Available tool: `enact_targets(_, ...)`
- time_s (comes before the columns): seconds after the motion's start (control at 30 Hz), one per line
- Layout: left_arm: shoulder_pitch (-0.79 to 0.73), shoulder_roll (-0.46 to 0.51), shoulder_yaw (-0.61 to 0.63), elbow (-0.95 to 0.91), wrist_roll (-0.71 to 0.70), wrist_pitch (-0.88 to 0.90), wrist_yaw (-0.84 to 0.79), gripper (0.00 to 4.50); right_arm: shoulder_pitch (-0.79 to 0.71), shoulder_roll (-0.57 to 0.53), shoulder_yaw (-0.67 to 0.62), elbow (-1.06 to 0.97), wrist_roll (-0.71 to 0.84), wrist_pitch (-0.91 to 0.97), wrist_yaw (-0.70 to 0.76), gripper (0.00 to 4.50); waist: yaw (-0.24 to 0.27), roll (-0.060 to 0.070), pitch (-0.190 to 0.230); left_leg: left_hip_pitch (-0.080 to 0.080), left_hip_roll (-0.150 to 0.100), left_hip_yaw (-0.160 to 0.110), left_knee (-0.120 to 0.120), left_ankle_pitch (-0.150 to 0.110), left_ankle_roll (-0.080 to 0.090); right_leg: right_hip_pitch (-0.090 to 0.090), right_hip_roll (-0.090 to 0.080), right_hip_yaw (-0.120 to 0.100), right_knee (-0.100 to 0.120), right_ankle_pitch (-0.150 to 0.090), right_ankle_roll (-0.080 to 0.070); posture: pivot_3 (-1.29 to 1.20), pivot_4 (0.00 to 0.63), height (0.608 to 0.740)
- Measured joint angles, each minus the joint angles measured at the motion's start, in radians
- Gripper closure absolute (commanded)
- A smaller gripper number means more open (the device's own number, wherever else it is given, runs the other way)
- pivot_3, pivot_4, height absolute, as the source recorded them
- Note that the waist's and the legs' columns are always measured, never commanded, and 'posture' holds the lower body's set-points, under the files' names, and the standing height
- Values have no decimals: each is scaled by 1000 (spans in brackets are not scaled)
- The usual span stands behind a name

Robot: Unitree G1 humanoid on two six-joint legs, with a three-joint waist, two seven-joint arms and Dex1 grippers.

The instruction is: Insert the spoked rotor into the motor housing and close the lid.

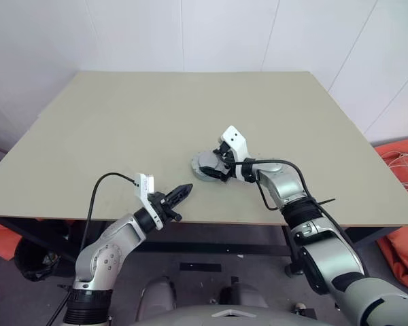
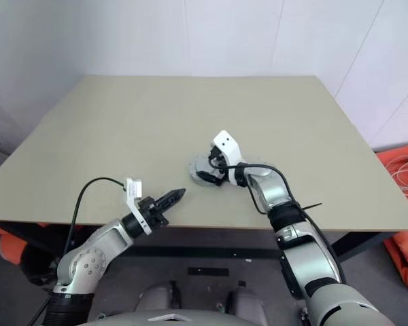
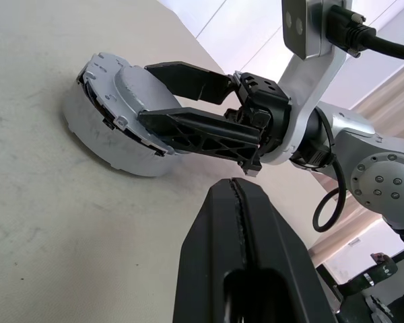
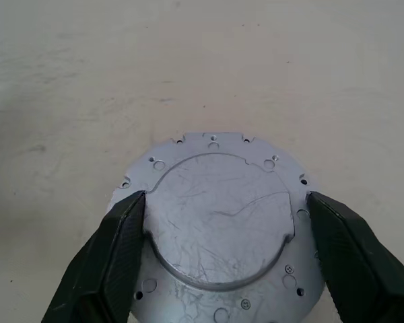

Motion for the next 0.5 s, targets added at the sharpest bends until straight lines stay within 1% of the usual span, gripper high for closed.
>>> enact_targets(0.03, 0, 0, 0, 0, 0, 0, 0, 4500, 0, 3, 0, 0, -2, 0, 0, 1292, 0, 0, 0, 0, 0, 0, 0, 0, 0, 0, 0, 0, 0, 0, 0, 0, 0, 740)
enact_targets(0.07, 0, 0, 0, 0, 0, 0, 0, 4500, 0, 4, 0, 0, -3, -1, 0, 1390, 0, 0, 0, 0, 0, 0, 0, 0, 0, 0, 0, 0, 0, 0, 0, 0, 0, 740)
enact_targets(0.27, 0, 0, 0, 0, 0, 0, 0, 4500, 0, 4, 0, -2, -6, 0, -1, 1390, 0, 0, 0, 0, 0, 0, 0, 0, 0, 0, 0, 0, 0, 0, 0, 0, 0, 740)
enact_targets(0.5, 0, 0, 0, 0, 0, 0, 0, 4500, 26, 3, 1, -53, -23, 14, 0, 1390, 0, 0, 0, 0, 0, 0, 0, 0, 0, 0, 0, 0, 0, 0, 0, 0, 0, 740)
